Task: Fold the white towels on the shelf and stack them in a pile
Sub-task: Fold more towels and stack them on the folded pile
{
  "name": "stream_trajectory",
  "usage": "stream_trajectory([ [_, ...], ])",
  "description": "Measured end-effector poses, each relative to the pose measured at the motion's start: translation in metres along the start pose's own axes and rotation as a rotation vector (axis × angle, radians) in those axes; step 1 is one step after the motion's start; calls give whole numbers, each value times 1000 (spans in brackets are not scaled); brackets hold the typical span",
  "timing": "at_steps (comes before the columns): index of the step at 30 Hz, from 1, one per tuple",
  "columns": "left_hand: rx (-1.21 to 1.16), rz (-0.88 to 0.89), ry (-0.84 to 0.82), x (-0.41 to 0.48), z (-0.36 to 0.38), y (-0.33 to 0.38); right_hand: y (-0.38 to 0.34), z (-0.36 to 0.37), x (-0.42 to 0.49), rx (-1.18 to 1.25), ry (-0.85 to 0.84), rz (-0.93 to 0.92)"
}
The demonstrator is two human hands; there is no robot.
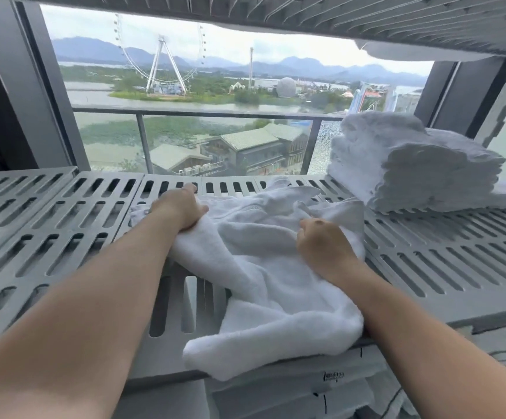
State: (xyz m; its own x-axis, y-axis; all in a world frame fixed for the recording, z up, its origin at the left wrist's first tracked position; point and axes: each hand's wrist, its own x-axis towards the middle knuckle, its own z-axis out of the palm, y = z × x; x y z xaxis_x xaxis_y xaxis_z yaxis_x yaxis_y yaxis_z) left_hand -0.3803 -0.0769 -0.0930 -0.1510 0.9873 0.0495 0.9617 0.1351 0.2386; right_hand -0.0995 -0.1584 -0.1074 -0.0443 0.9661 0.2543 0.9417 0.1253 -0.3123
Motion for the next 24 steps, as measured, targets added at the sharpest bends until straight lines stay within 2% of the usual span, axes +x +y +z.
stream_trajectory([
  [5,175,-32,100,-6,1,12,0,-12,-7,44,40,-42],
  [10,326,-287,253,-30,-14,0,19,-14,3,197,52,67],
  [13,361,-448,283,-41,-27,-30,20,-36,11,341,287,24],
  [16,421,-637,181,-62,-35,-50,20,-68,23,461,562,-91],
  [18,461,-702,134,-74,-36,-50,28,-78,26,498,630,-71],
  [19,474,-705,144,-78,-35,-48,34,-77,26,506,602,-18],
  [21,498,-619,231,-85,-33,-36,46,-63,25,484,391,128],
  [23,505,-390,303,-93,-29,-16,53,-45,21,391,100,246],
  [24,444,-264,294,-95,-25,-6,55,-39,17,317,8,264],
])
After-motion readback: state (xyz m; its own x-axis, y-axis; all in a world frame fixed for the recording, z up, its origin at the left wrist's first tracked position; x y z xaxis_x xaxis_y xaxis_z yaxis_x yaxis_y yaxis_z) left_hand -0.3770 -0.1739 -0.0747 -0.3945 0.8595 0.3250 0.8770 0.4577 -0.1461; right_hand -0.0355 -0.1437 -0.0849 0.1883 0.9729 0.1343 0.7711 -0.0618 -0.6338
